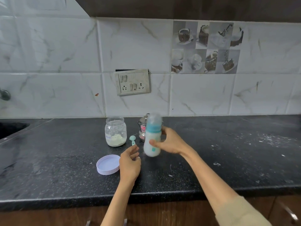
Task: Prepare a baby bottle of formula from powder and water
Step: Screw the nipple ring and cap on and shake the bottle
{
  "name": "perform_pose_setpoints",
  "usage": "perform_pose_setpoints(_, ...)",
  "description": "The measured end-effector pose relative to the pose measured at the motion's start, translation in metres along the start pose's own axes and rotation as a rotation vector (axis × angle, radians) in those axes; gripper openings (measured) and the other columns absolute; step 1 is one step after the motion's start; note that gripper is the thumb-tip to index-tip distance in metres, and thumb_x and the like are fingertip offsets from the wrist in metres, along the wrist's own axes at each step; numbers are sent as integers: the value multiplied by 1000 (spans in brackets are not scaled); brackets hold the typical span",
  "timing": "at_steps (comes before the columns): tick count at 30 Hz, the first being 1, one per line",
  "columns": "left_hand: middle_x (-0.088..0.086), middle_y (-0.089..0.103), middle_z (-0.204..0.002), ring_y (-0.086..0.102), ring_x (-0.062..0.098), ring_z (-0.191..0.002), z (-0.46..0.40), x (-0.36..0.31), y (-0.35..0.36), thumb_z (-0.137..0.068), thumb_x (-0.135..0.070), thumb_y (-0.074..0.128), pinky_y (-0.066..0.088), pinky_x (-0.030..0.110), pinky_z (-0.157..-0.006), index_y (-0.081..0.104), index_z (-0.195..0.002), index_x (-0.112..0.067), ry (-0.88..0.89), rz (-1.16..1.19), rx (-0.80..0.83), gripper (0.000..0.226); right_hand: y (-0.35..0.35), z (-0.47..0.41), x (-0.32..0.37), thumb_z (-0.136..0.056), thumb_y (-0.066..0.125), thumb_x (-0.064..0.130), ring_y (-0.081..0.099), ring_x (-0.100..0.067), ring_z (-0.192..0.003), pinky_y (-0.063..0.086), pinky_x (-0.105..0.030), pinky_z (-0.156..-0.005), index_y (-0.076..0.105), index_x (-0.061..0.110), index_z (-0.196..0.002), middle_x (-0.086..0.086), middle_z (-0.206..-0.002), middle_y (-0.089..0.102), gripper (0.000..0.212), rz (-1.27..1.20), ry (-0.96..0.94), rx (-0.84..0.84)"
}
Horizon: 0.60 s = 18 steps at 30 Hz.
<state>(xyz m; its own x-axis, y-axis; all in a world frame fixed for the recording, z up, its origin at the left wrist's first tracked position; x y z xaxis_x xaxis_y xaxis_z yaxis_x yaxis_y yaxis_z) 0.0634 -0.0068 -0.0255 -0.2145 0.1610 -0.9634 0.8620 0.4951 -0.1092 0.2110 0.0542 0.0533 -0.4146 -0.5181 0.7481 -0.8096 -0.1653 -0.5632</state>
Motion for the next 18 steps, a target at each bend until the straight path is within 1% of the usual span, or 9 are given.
perform_pose_setpoints(2,4,63,-120,60,13,-101,-1,2,-1,-82,13,46,46,25,-90,51,-129,-7,1,7,-3,52,-10,0,2,-79,74,29,57,-14,-111,45,-24,-87,53,12,-127,-2,-124,61,56,-50,-3,-69)
perform_pose_setpoints(4,4,63,-120,60,13,-100,-1,1,0,-82,13,47,46,25,-90,51,-129,-7,-1,3,-4,52,-4,0,4,-78,75,28,57,-14,-112,44,-24,-89,53,13,-127,-1,-125,61,55,42,-14,7)
perform_pose_setpoints(5,4,63,-120,60,13,-100,-1,1,1,-82,13,47,46,25,-90,51,-129,-7,-3,0,-2,51,-4,1,3,-78,75,27,57,-13,-111,44,-25,-89,53,14,-127,0,-124,61,55,38,-11,5)
perform_pose_setpoints(7,5,63,-119,61,14,-100,-1,2,0,-82,13,46,45,25,-90,52,-129,-6,-1,9,-4,51,-14,2,-1,-78,74,28,56,-12,-109,45,-25,-88,53,13,-126,1,-122,60,54,-37,5,-86)
perform_pose_setpoints(8,6,63,-119,61,15,-100,0,2,-1,-82,13,46,45,26,-91,52,-128,-6,1,17,-9,51,-12,2,-2,-78,75,29,57,-12,-110,46,-26,-89,54,14,-126,0,-123,61,54,-22,3,-73)
perform_pose_setpoints(10,6,64,-119,61,16,-101,1,0,0,-82,13,47,45,27,-91,53,-128,-6,-2,19,-12,50,-3,2,-5,-77,76,28,57,-13,-111,47,-28,-91,55,15,-125,0,-124,62,55,79,-5,8)
perform_pose_setpoints(13,6,64,-119,61,16,-101,1,1,-1,-82,13,47,45,26,-91,53,-128,-6,-1,20,-6,50,-11,4,-7,-78,75,29,54,-9,-109,45,-26,-90,53,13,-126,0,-124,60,55,-28,8,-95)
perform_pose_setpoints(16,6,63,-120,61,15,-102,1,0,0,-81,13,48,45,27,-92,52,-129,-6,-4,13,-5,51,1,3,-4,-77,75,27,56,-12,-110,46,-27,-92,53,15,-127,-1,-126,61,55,56,-17,0)
perform_pose_setpoints(18,6,63,-120,61,15,-102,1,1,-1,-82,13,48,45,27,-92,52,-129,-6,-3,20,-2,51,-8,3,-4,-78,75,28,56,-11,-107,47,-29,-93,53,13,-127,-1,-124,61,56,-27,-2,-96)
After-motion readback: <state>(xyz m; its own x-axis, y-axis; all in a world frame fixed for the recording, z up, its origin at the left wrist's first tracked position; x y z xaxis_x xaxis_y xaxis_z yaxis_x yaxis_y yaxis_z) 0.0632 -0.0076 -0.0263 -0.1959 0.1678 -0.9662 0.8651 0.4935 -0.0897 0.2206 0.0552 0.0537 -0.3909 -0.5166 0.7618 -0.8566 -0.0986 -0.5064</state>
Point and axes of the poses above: each hand's wrist, its own z-axis away from the middle knuckle, its own y-axis out of the palm, x = y × z, the point moved 9 cm from there along -z, towards the middle knuckle
